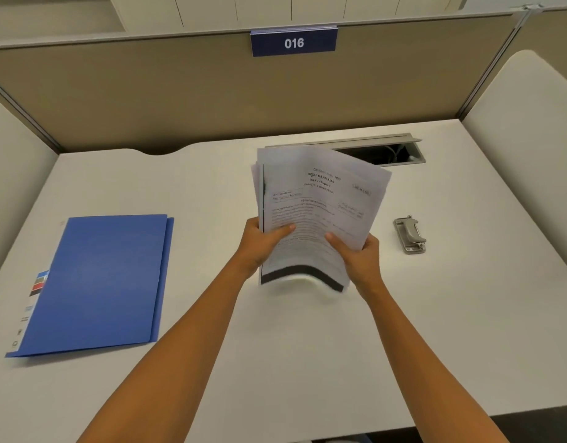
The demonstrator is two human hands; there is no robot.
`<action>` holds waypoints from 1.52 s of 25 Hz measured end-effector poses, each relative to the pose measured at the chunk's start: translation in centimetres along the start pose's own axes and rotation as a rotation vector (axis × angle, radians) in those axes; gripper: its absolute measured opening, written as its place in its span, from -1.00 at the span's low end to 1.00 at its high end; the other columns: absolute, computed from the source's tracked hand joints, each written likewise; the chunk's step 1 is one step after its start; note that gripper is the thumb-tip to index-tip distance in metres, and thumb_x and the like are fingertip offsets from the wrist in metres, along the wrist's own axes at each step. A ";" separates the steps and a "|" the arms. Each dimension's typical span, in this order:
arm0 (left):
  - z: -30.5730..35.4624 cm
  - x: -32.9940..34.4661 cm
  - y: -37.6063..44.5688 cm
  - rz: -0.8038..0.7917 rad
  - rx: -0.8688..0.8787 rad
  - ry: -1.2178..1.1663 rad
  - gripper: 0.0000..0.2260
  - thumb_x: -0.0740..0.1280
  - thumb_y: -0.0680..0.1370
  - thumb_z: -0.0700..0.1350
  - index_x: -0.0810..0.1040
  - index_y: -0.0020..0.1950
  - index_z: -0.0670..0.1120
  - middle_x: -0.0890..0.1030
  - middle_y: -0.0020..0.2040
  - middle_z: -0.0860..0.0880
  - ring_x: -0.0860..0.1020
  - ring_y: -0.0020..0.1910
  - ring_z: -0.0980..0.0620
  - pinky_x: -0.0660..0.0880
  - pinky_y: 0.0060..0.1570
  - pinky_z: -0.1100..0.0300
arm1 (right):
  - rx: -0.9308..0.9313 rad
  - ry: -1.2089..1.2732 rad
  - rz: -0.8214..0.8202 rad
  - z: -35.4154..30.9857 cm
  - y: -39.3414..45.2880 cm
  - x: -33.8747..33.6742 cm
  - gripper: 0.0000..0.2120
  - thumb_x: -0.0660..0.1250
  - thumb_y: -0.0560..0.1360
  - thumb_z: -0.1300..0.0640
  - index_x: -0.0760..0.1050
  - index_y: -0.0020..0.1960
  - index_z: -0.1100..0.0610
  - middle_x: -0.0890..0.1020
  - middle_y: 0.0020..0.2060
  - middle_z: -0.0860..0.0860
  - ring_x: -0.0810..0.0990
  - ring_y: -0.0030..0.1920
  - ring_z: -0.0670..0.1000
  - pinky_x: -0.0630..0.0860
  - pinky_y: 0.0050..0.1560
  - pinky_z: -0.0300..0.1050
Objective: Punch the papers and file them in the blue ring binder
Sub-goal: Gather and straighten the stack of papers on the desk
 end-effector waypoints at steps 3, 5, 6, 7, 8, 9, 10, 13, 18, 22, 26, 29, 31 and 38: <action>1.1 -0.4 -0.7 0.034 0.110 -0.037 -0.68 0.53 0.41 -0.18 0.60 0.11 0.05 0.67 0.07 0.02 0.63 0.04 0.09 0.62 -0.04 0.18 | -0.121 -0.050 0.008 -1.6 -0.4 0.4 -0.70 0.45 0.41 0.30 0.54 0.14 0.20 0.65 -0.06 0.00 0.65 -0.05 -0.11 0.61 -0.15 -0.24; 1.0 -0.9 -1.2 0.065 0.123 -0.060 -0.65 0.54 0.40 -0.18 0.58 0.11 0.09 0.65 0.07 0.00 0.61 0.06 0.01 0.63 -0.01 0.13 | -0.134 -0.056 -0.002 -1.8 -0.7 0.2 -0.63 0.47 0.40 0.28 0.53 0.17 0.12 0.64 -0.03 -0.02 0.64 0.00 -0.10 0.62 -0.10 -0.21; 0.9 -1.1 -1.3 0.076 0.126 -0.067 -0.65 0.53 0.40 -0.17 0.57 0.12 0.09 0.65 0.06 -0.01 0.60 0.06 -0.02 0.63 0.00 0.10 | -0.135 -0.054 -0.013 -1.9 -0.8 0.2 -0.61 0.47 0.39 0.27 0.52 0.17 0.05 0.64 -0.02 -0.04 0.63 0.01 -0.09 0.62 -0.09 -0.19; 0.7 -1.3 -1.5 0.086 0.122 -0.072 -0.65 0.52 0.41 -0.17 0.57 0.13 0.09 0.65 0.05 -0.02 0.59 0.05 -0.04 0.62 0.00 0.08 | -0.138 -0.055 -0.029 -1.9 -0.9 0.1 -0.60 0.48 0.39 0.27 0.52 0.17 0.00 0.64 -0.01 -0.05 0.63 0.02 -0.09 0.63 -0.08 -0.17; 0.6 -1.4 -1.5 0.089 0.116 -0.076 -0.65 0.52 0.41 -0.17 0.57 0.13 0.09 0.65 0.04 -0.02 0.59 0.05 -0.06 0.62 -0.01 0.09 | -0.142 -0.056 -0.049 -1.9 -1.0 0.1 -0.58 0.48 0.38 0.28 0.52 0.16 -0.03 0.64 0.00 -0.05 0.63 0.03 -0.08 0.63 -0.07 -0.14; 0.6 -1.3 -1.6 0.086 0.113 -0.081 -0.65 0.53 0.40 -0.17 0.58 0.12 0.10 0.65 0.03 -0.01 0.59 0.04 -0.06 0.62 -0.02 0.10 | -0.139 -0.058 -0.068 -1.7 -1.0 0.2 -0.57 0.49 0.38 0.28 0.52 0.16 -0.05 0.64 0.01 -0.03 0.63 0.04 -0.06 0.64 -0.06 -0.10; 0.7 -1.1 -1.7 0.080 0.117 -0.086 -0.65 0.54 0.40 -0.17 0.58 0.11 0.11 0.65 0.02 -0.01 0.59 0.03 -0.05 0.62 -0.04 0.12 | -0.131 -0.059 -0.081 -1.6 -1.1 0.3 -0.55 0.49 0.37 0.29 0.51 0.16 -0.06 0.64 0.02 -0.02 0.62 0.05 -0.05 0.64 -0.04 -0.06; 1.3 -0.7 -1.9 0.087 0.157 -0.087 -0.65 0.57 0.33 -0.10 0.62 0.08 0.08 0.67 0.00 -0.05 0.60 0.01 -0.07 0.63 -0.10 0.14 | -0.116 -0.061 -0.090 -1.5 -1.2 0.7 -0.55 0.48 0.38 0.29 0.50 0.18 -0.04 0.63 0.02 0.00 0.62 0.05 -0.06 0.63 -0.01 0.00; 1.4 -1.1 -2.3 0.125 0.161 -0.127 -0.62 0.54 0.29 -0.04 0.62 0.08 0.02 0.67 0.00 -0.06 0.62 -0.01 -0.08 0.63 -0.15 0.17 | -0.114 -0.052 -0.051 -2.0 -1.6 0.1 -0.58 0.52 0.34 0.25 0.53 0.16 0.04 0.64 -0.01 -0.03 0.64 -0.02 -0.11 0.64 -0.03 -0.06; 0.6 -0.8 -2.4 0.108 0.129 -0.110 -0.54 0.54 0.29 -0.01 0.61 0.17 -0.03 0.67 0.05 -0.09 0.61 0.03 -0.12 0.64 -0.08 0.11 | -0.091 -0.016 -0.047 -1.7 -1.9 -0.2 -0.56 0.53 0.31 0.31 0.56 0.11 -0.02 0.68 -0.08 -0.12 0.65 -0.04 -0.09 0.65 -0.08 -0.08; 1.2 -0.7 -2.8 0.099 0.156 -0.157 -0.66 0.49 0.31 -0.04 0.62 0.07 0.01 0.68 -0.02 -0.05 0.63 -0.04 -0.06 0.62 -0.15 0.13 | -0.104 -0.017 -0.071 -2.2 -2.0 0.2 -0.58 0.52 0.27 0.10 0.56 0.10 -0.01 0.66 -0.05 -0.04 0.64 -0.02 -0.05 0.63 -0.12 -0.13; 2.3 -1.1 -3.0 0.088 0.193 -0.159 -0.66 0.51 0.27 0.03 0.62 0.00 -0.02 0.67 -0.12 -0.02 0.65 -0.16 0.02 0.58 -0.23 0.22 | -0.136 -0.022 -0.041 -3.5 -1.8 0.0 -0.59 0.49 0.19 -0.06 0.56 0.02 -0.05 0.66 -0.11 -0.10 0.65 -0.08 -0.10 0.62 -0.18 -0.20; 2.9 -1.1 -3.0 0.085 0.200 -0.135 -0.63 0.52 0.26 0.04 0.61 -0.01 -0.05 0.67 -0.11 -0.05 0.64 -0.14 0.00 0.58 -0.23 0.21 | -0.152 -0.033 -0.028 -4.0 -1.5 -0.2 -0.63 0.51 0.18 -0.05 0.58 -0.03 -0.08 0.68 -0.17 -0.15 0.66 -0.11 -0.10 0.62 -0.21 -0.20; 1.1 -0.7 -2.5 0.069 0.103 -0.014 -0.66 0.56 0.38 -0.13 0.60 0.11 0.07 0.66 0.06 -0.04 0.61 0.05 -0.11 0.64 -0.02 0.06 | -0.065 -0.090 -0.047 -1.6 -1.0 -0.3 -0.56 0.53 0.33 0.20 0.53 0.16 -0.01 0.64 -0.01 -0.04 0.63 -0.02 -0.02 0.64 -0.05 -0.05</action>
Point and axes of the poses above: each hand's wrist, its own y-axis towards the middle knuckle, its own x-axis out of the palm, z = x × y, the point moved 5 cm from there along y, towards the middle knuckle
